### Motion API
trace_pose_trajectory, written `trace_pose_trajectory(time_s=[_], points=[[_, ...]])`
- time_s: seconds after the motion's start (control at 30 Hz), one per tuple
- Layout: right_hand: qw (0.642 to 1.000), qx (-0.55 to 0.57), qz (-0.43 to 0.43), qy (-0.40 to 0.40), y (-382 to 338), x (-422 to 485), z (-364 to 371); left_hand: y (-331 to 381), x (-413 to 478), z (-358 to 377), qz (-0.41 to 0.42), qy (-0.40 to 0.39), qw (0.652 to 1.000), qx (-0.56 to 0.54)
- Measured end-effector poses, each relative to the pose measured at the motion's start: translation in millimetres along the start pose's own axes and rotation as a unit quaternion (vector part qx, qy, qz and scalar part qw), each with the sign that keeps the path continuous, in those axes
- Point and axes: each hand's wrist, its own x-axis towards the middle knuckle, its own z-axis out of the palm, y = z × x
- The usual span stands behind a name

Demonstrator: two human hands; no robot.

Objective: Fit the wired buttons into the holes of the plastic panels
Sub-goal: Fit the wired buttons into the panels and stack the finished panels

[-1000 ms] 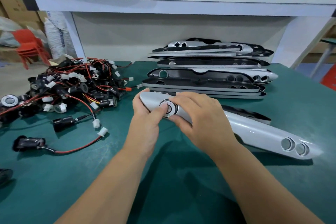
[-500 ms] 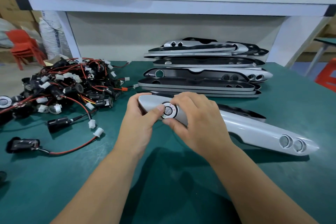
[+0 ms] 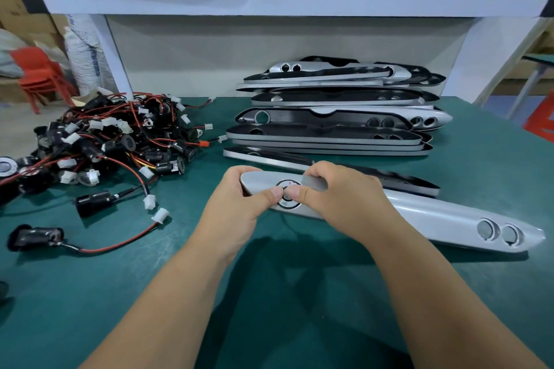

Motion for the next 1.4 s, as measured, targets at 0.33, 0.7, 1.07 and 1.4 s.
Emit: trace_pose_trajectory(time_s=[0.33, 0.7, 1.07, 1.4], points=[[1.0, -0.026, -0.005, -0.009, 1.4, 4.4, 7.5, -1.0, -1.5, -2.5, -0.025, -0.016, 0.998, 0.047], [0.999, -0.041, 0.015, 0.001, 2.2, 3.5, 10.1, 3.5, -4.9, -0.2, -0.044, -0.048, 0.997, 0.047], [0.998, -0.053, 0.026, 0.022, 0.1, 2.0, 12.6, -0.7, -5.6, 6.2, -0.024, -0.002, 0.993, 0.113], [0.998, -0.048, 0.014, 0.037, 1.0, -1.0, 12.0, -1.1, -6.9, 3.6, -0.016, -0.021, 0.988, 0.153]])
